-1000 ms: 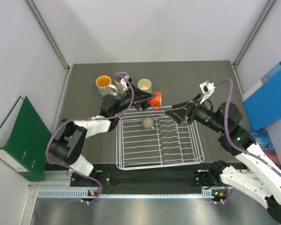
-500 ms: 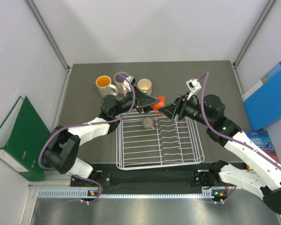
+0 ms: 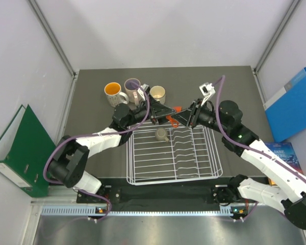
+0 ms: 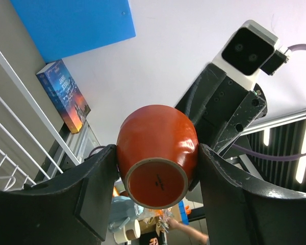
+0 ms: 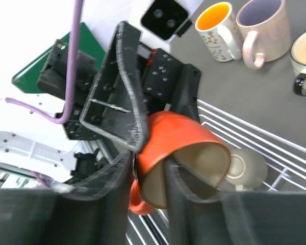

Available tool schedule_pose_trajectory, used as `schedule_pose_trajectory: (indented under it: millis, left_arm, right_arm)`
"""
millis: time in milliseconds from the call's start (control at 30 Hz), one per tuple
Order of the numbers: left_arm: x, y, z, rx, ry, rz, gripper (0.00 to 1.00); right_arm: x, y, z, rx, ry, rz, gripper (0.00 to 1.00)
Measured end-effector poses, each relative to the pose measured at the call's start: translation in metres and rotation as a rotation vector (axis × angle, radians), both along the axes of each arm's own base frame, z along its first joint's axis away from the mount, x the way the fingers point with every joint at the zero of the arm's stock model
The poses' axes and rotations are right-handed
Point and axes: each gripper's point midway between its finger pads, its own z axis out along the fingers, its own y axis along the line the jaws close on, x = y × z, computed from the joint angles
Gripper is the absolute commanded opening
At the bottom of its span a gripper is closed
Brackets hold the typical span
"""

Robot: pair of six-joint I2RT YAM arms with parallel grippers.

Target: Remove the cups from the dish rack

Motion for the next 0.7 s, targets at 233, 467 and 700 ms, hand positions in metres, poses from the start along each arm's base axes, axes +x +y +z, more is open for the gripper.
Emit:
schedule_pose_trajectory:
  millis: [233, 467, 700]
  left_arm:
    - [0.004, -0.004, 0.005, -0.007, -0.037, -0.014, 0.28]
    - [0.007, -0.009, 0.010, 0.014, -0.079, -0.034, 0.95]
    - [0.056, 0.019, 0.010, 0.086, -0.084, 0.163, 0.99]
  right_arm:
    - [-0.003, 0.000, 0.003, 0.022, 0.018, 0.014, 0.00]
    - [-0.008, -0.015, 0.006, -0.037, 0.000, -0.027, 0.00]
    - [-0.002, -0.048, 0.003, -0.158, -0.011, -0.178, 0.00]
